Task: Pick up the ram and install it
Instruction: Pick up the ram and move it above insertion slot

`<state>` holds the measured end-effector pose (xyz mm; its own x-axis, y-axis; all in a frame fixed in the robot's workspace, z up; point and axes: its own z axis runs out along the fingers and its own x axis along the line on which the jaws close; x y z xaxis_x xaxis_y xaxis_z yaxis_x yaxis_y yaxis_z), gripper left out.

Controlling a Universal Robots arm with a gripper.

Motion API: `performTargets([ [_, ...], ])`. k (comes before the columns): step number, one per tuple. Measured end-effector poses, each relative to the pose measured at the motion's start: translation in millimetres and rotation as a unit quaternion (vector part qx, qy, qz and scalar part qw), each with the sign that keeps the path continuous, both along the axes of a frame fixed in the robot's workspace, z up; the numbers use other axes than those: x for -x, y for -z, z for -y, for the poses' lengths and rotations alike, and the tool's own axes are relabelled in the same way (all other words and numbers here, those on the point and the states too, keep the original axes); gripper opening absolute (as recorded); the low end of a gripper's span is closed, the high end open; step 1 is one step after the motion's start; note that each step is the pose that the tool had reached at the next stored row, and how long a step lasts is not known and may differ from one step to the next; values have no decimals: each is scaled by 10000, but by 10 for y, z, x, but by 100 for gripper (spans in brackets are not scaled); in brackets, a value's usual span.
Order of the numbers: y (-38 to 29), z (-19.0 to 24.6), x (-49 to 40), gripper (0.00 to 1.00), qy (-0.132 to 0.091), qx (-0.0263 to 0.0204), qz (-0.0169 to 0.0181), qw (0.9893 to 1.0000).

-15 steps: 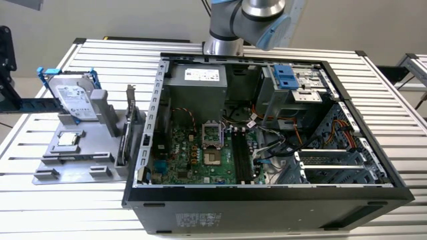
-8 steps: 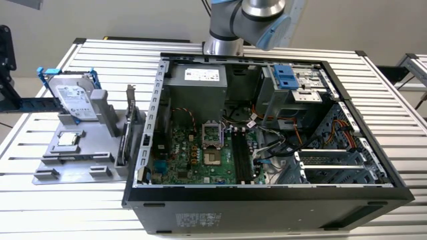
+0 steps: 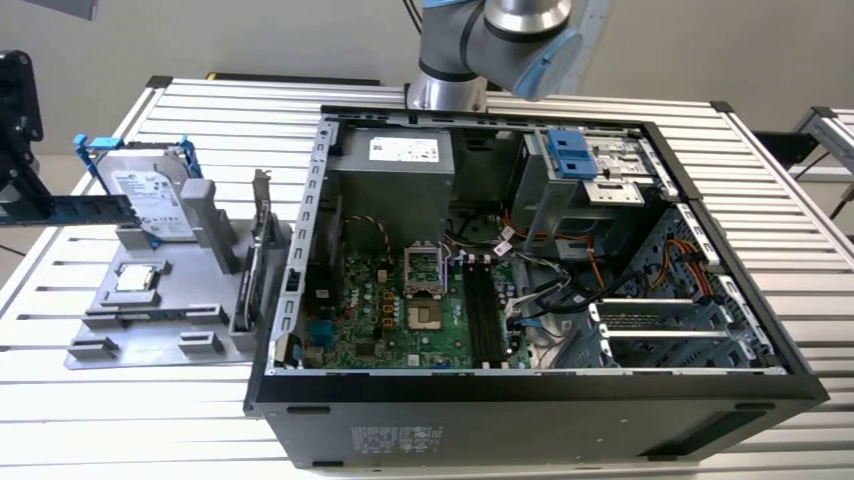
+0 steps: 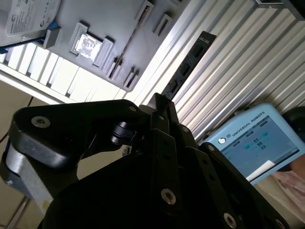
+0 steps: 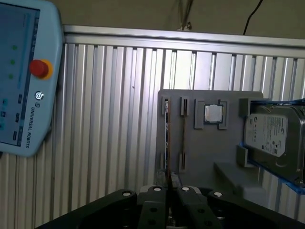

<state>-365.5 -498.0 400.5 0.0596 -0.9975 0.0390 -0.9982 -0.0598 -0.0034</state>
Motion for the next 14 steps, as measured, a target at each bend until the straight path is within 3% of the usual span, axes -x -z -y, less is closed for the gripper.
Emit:
performTargets([
  [14,1,0,-170,0,0,0,0,10000],
])
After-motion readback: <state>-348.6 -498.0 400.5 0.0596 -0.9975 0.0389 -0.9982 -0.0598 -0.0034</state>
